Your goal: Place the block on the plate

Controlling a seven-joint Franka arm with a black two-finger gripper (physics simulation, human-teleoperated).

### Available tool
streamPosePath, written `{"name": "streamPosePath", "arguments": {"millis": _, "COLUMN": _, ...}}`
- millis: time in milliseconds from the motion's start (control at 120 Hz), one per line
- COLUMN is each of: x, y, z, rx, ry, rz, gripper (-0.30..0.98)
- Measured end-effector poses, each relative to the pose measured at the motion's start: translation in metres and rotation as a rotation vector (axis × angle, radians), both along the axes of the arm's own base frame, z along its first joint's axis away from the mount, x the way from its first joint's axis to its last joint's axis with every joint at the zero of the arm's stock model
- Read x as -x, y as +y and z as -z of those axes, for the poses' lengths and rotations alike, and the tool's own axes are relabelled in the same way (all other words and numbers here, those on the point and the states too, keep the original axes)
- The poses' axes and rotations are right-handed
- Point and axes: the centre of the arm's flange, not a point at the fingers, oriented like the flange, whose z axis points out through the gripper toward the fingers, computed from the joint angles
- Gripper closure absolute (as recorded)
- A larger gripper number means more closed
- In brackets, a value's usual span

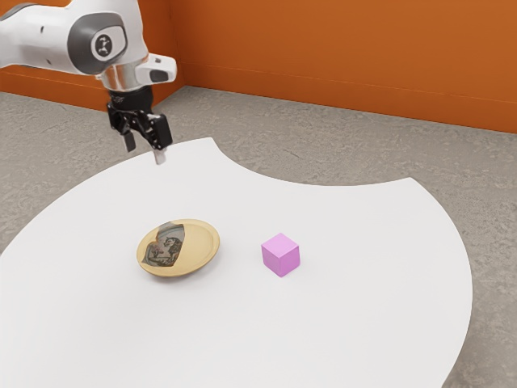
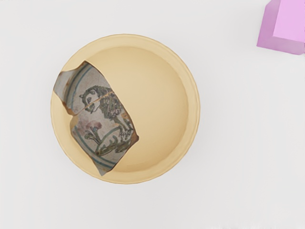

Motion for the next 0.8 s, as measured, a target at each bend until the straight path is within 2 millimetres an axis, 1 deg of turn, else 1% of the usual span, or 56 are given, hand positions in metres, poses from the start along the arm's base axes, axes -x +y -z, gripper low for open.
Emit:
{"name": "streamPosePath", "arguments": {"millis": 67, "x": -0.001, "y": 0.001, "z": 0.002, "rx": -0.001, "ry": 0.004, "rz": 0.011, "gripper": 0.00}}
{"name": "streamPosePath", "arguments": {"millis": 117, "x": -0.005, "y": 0.002, "z": 0.009, "rx": -0.005, "ry": 0.012, "rz": 0.018, "gripper": 0.00}}
{"name": "streamPosePath", "arguments": {"millis": 158, "x": -0.012, "y": 0.001, "z": 0.021, "rx": -0.005, "ry": 0.027, "rz": 0.027, "gripper": 0.00}}
{"name": "streamPosePath", "arguments": {"millis": 200, "x": -0.021, "y": -0.005, "z": 0.037, "rx": -0.005, "ry": 0.044, "rz": 0.043, "gripper": 0.00}}
{"name": "streamPosePath", "arguments": {"millis": 292, "x": -0.042, "y": -0.039, "z": 0.074, "rx": 0.007, "ry": 0.076, "rz": 0.099, "gripper": 0.00}}
{"name": "streamPosePath", "arguments": {"millis": 383, "x": -0.059, "y": -0.069, "z": 0.103, "rx": 0.012, "ry": 0.092, "rz": 0.135, "gripper": 0.00}}
{"name": "streamPosePath", "arguments": {"millis": 525, "x": -0.073, "y": -0.118, "z": 0.148, "rx": 0.004, "ry": 0.114, "rz": 0.168, "gripper": 0.00}}
{"name": "streamPosePath", "arguments": {"millis": 583, "x": -0.077, "y": -0.140, "z": 0.158, "rx": 0.008, "ry": 0.106, "rz": 0.186, "gripper": 0.00}}
{"name": "streamPosePath", "arguments": {"millis": 650, "x": -0.077, "y": -0.160, "z": 0.160, "rx": 0.012, "ry": 0.092, "rz": 0.202, "gripper": 0.00}}
{"name": "streamPosePath", "arguments": {"millis": 667, "x": -0.077, "y": -0.164, "z": 0.160, "rx": 0.013, "ry": 0.086, "rz": 0.205, "gripper": 0.00}}
{"name": "streamPosePath", "arguments": {"millis": 700, "x": -0.078, "y": -0.171, "z": 0.167, "rx": 0.014, "ry": 0.083, "rz": 0.209, "gripper": 0.00}}
{"name": "streamPosePath", "arguments": {"millis": 800, "x": -0.092, "y": -0.187, "z": 0.185, "rx": 0.013, "ry": 0.060, "rz": 0.215, "gripper": 0.00}}
